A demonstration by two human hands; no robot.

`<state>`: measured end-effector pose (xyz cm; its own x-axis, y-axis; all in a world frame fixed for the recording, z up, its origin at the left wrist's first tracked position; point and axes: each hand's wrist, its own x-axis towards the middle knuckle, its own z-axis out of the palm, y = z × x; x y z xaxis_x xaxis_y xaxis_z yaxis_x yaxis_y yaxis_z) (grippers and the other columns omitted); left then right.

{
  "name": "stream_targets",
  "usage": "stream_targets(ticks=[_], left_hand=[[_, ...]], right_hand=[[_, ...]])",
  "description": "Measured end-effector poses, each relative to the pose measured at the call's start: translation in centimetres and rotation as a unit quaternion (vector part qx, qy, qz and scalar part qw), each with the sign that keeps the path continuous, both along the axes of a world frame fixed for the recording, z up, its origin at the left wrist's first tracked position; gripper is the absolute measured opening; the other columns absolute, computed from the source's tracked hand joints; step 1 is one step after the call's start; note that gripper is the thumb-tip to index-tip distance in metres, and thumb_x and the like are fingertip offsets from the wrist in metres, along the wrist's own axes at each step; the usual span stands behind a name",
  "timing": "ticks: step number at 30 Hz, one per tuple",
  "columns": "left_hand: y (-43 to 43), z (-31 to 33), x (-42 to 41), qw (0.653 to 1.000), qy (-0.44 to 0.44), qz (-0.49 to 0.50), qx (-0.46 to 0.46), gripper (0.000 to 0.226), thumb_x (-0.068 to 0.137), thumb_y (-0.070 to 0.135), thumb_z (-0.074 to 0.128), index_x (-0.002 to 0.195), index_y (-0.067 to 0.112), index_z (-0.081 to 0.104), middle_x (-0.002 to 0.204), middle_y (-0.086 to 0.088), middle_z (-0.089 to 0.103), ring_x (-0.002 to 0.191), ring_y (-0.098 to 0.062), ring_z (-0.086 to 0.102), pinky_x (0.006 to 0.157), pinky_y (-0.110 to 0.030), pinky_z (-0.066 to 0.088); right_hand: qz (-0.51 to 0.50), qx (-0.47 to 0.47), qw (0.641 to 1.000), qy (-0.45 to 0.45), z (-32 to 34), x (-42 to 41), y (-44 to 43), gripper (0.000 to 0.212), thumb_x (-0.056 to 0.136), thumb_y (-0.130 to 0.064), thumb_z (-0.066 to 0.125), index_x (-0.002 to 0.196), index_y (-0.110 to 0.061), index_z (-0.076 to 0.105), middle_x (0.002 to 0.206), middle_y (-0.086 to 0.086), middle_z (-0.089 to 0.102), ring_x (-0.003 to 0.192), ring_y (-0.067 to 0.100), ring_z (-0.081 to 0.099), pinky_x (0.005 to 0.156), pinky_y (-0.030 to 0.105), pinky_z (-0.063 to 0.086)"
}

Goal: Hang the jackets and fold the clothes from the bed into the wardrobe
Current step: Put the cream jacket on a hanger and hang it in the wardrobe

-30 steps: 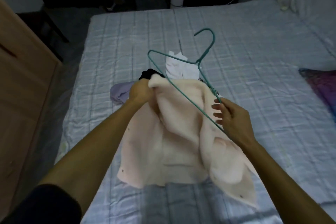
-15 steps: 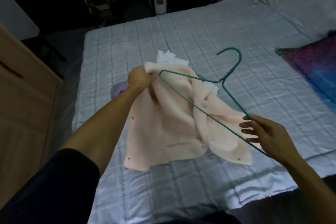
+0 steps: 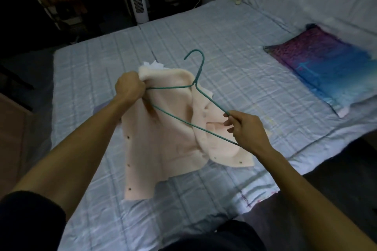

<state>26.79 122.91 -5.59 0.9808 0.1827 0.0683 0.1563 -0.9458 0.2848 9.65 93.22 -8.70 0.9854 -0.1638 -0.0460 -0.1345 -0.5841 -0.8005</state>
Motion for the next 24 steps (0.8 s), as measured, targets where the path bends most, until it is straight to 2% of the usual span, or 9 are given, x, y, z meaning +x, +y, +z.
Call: stream_targets(ticks=[5, 9, 14, 18, 20, 24], left_hand=[[-2.0, 1.2, -0.2, 0.999, -0.013, -0.041, 0.005, 0.030, 0.084, 0.012, 0.054, 0.110, -0.002, 0.061, 0.111, -0.023, 0.064, 0.100, -0.040, 0.060, 0.078, -0.039, 0.049], [-3.2, 2.7, -0.1, 0.997, -0.043, -0.068, 0.018, 0.030, 0.087, 0.016, 0.054, 0.111, 0.000, 0.062, 0.108, -0.021, 0.065, 0.097, -0.038, 0.061, 0.072, -0.036, 0.046], [-1.6, 4.4, 0.5, 0.994, -0.089, -0.058, 0.003, 0.030, 0.082, 0.011, 0.051, 0.109, 0.005, 0.063, 0.104, -0.020, 0.066, 0.093, -0.037, 0.062, 0.070, -0.035, 0.046], [-3.4, 4.6, 0.7, 0.992, -0.098, -0.075, -0.011, 0.027, 0.084, 0.013, 0.051, 0.104, 0.003, 0.065, 0.101, -0.019, 0.067, 0.089, -0.036, 0.062, 0.068, -0.036, 0.046], [-4.6, 4.1, 0.1, 0.988, -0.105, -0.111, 0.004, 0.025, 0.085, 0.014, 0.052, 0.104, 0.004, 0.065, 0.100, -0.019, 0.067, 0.088, -0.036, 0.062, 0.064, -0.032, 0.040], [-4.5, 2.8, -0.5, 0.974, -0.128, -0.188, 0.011, 0.024, 0.083, 0.012, 0.052, 0.103, 0.002, 0.061, 0.102, -0.021, 0.060, 0.092, -0.034, 0.055, 0.066, -0.032, 0.035]], right_hand=[[-0.035, -0.024, 0.997, -0.059, -0.6, 0.1, 2.5, 0.026, 0.092, -0.008, 0.046, 0.098, -0.018, 0.069, 0.076, -0.005, 0.070, 0.071, 0.016, 0.067, 0.075, 0.037, 0.054], [-0.032, -0.010, 0.998, -0.045, -1.1, 0.1, 5.2, 0.030, 0.092, -0.006, 0.042, 0.105, -0.017, 0.067, 0.077, -0.005, 0.068, 0.073, 0.015, 0.065, 0.073, 0.033, 0.054], [-0.027, -0.123, 0.991, -0.054, -0.5, 0.7, 2.0, 0.034, 0.091, 0.001, 0.044, 0.115, -0.014, 0.064, 0.085, 0.004, 0.070, 0.075, 0.026, 0.064, 0.068, 0.037, 0.051], [-0.037, -0.140, 0.987, -0.076, -0.4, 1.1, 2.1, 0.038, 0.088, 0.004, 0.044, 0.117, -0.014, 0.062, 0.088, 0.005, 0.071, 0.078, 0.027, 0.065, 0.069, 0.031, 0.049], [-0.057, -0.130, 0.985, -0.102, -0.8, 1.2, 3.2, 0.041, 0.085, 0.005, 0.043, 0.116, -0.015, 0.062, 0.091, 0.001, 0.070, 0.081, 0.023, 0.065, 0.071, 0.029, 0.047], [-0.090, -0.055, 0.977, -0.183, -2.4, 0.2, 4.3, 0.035, 0.084, -0.005, 0.038, 0.104, -0.011, 0.066, 0.082, -0.003, 0.068, 0.068, 0.014, 0.064, 0.064, 0.030, 0.054]])
